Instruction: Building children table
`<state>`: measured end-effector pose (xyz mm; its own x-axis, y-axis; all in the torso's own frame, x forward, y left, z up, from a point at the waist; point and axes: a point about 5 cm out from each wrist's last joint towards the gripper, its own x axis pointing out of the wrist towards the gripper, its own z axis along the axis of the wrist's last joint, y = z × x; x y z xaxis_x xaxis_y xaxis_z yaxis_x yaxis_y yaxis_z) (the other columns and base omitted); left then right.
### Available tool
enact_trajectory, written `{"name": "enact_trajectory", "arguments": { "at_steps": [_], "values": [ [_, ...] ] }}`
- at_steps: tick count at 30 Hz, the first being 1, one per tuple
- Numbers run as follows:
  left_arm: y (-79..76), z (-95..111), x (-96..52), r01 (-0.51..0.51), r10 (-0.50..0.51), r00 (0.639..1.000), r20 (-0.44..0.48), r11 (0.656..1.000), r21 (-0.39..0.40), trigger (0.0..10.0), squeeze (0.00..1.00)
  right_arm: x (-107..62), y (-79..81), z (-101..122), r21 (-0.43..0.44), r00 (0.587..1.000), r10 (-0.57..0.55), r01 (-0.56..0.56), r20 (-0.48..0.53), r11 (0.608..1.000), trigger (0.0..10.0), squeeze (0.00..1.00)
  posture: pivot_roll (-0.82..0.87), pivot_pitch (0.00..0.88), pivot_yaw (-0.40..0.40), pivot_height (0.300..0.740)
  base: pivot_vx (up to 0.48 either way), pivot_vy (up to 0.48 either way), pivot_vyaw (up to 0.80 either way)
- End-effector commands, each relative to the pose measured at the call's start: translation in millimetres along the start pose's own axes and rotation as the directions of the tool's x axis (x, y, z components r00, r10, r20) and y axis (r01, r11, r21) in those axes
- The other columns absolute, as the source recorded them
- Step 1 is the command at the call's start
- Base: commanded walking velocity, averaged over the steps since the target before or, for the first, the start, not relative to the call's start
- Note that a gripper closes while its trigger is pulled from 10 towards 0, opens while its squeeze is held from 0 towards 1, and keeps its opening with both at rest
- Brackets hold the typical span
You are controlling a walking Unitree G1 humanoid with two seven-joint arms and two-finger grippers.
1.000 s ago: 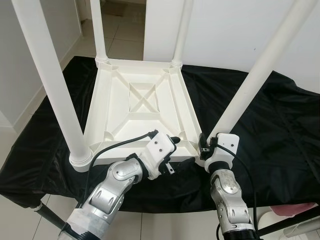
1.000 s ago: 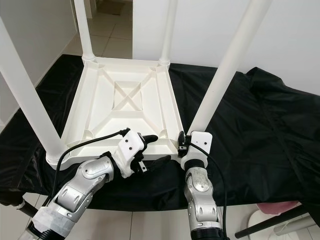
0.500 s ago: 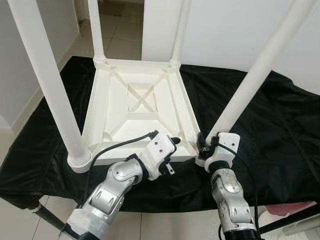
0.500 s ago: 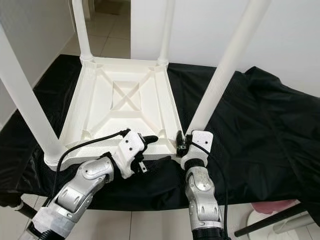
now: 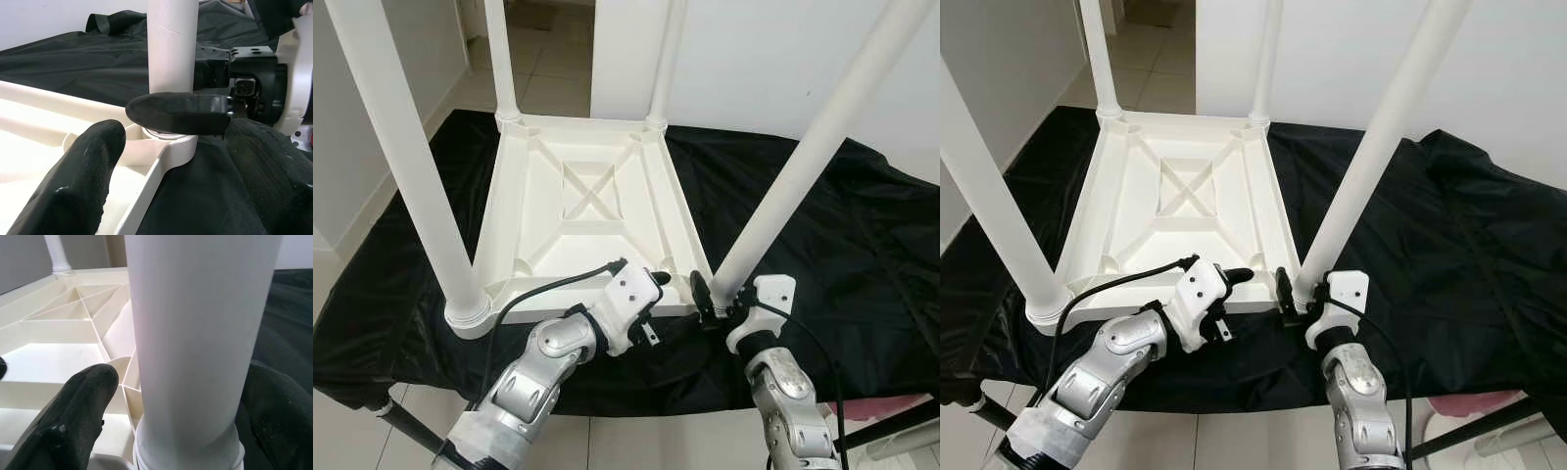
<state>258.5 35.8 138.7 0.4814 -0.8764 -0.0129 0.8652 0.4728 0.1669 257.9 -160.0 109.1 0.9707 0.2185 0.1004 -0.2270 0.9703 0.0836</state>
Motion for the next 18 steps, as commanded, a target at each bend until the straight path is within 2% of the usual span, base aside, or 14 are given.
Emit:
{"name": "enact_trajectory", "arguments": {
  "at_steps": [1, 7, 12, 13, 14, 18],
  "values": [
    [-0.9, 1, 1.0, 0.013, -0.013, 1.0, 0.001, 1.0, 0.001, 10.0, 0.0, -1.7, -6.4, 5, -0.005, 0.998, 0.06, -0.06, 0.018, 0.998, 10.0, 0.0, -0.03, 0.0, -0.095, 0.74, 0.0, 0.0, 0.0],
    [0.0, 3, 1.6, 0.028, -0.028, 1.0, 0.004, 0.999, 0.015, 10.0, 0.0, 2.2, -18.5, 11, -0.043, 0.99, 0.142, -0.141, 0.016, 0.989, 10.0, 0.0, -0.03, 0.0, -0.094, 0.74, 0.0, 0.0, 0.0],
    [0.6, 3, 2.9, 0.031, -0.031, 1.0, 0.004, 0.999, 0.022, 10.0, 0.0, 8.0, -27.9, 13, -0.078, 0.971, 0.239, -0.24, -0.024, 0.968, 10.0, 0.0, -0.03, 0.0, -0.094, 0.74, 0.0, 0.0, 0.0],
    [0.3, 4, 3.6, 0.033, -0.033, 0.999, 0.006, 0.999, 0.024, 10.0, 0.0, 9.2, -30.1, 13, -0.094, 0.959, 0.28, -0.282, -0.043, 0.955, 8.8, 0.0, -0.02, 0.0, -0.096, 0.74, 0.0, 0.0, 0.0],
    [0.1, 4, 4.3, 0.038, -0.038, 0.999, 0.007, 0.999, 0.026, 10.0, 0.0, 10.6, -31.2, 12, -0.104, 0.947, 0.315, -0.32, -0.062, 0.942, 8.4, 0.0, -0.02, 0.0, -0.094, 0.74, 0.0, 0.0, 0.0],
    [0.3, 5, 5.1, 0.046, -0.046, 0.999, 0.006, 0.998, 0.033, 10.0, 0.0, 13.7, -32.2, 11, -0.122, 0.926, 0.368, -0.376, -0.088, 0.918, 8.6, 0.0, -0.02, 0.0, -0.092, 0.74, 0.0, 0.0, 0.0]
  ]
}}
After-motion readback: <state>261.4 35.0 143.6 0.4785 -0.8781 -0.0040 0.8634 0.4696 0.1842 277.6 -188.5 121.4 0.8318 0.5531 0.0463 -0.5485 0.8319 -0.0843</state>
